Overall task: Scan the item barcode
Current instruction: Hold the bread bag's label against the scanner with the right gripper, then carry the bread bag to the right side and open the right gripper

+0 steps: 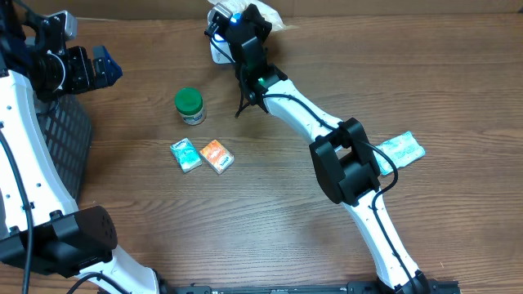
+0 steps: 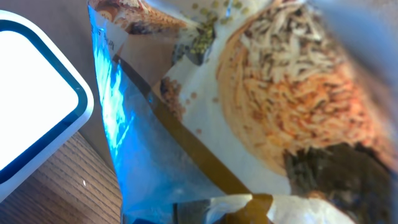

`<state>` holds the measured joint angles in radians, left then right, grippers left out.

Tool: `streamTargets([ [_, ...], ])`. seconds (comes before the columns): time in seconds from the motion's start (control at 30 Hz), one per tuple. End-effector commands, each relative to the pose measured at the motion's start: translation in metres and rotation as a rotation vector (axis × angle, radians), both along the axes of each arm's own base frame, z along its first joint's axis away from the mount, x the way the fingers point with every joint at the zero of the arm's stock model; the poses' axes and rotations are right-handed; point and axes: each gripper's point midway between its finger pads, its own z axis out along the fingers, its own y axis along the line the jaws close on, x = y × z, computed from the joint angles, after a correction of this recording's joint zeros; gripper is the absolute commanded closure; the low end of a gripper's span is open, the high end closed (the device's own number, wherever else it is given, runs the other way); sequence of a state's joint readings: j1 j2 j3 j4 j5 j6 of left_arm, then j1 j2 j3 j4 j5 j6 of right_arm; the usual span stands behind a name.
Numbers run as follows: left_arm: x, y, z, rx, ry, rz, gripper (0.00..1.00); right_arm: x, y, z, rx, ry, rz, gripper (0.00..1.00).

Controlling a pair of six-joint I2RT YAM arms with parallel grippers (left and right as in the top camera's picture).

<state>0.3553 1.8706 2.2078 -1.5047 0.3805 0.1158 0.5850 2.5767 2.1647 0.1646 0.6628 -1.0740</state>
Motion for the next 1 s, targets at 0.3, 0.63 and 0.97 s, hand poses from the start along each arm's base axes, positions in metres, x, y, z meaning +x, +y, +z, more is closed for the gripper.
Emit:
streamTargets([
  [0.3, -0.003, 0.000, 0.014, 0.022, -0.040, -0.013, 0.00, -0.056, -0.014, 0.145, 0.606, 0.130, 0.087, 0.96],
  [0.63, -0.003, 0.000, 0.014, 0.022, -0.040, -0.013, 0.00, -0.178, -0.098, 0.239, 1.288, 0.461, -0.042, 0.96],
  [0.97, -0.003, 0.000, 0.014, 0.022, -0.040, -0.013, 0.00, -0.249, -0.264, 0.152, 1.448, 0.726, -0.735, 0.96],
])
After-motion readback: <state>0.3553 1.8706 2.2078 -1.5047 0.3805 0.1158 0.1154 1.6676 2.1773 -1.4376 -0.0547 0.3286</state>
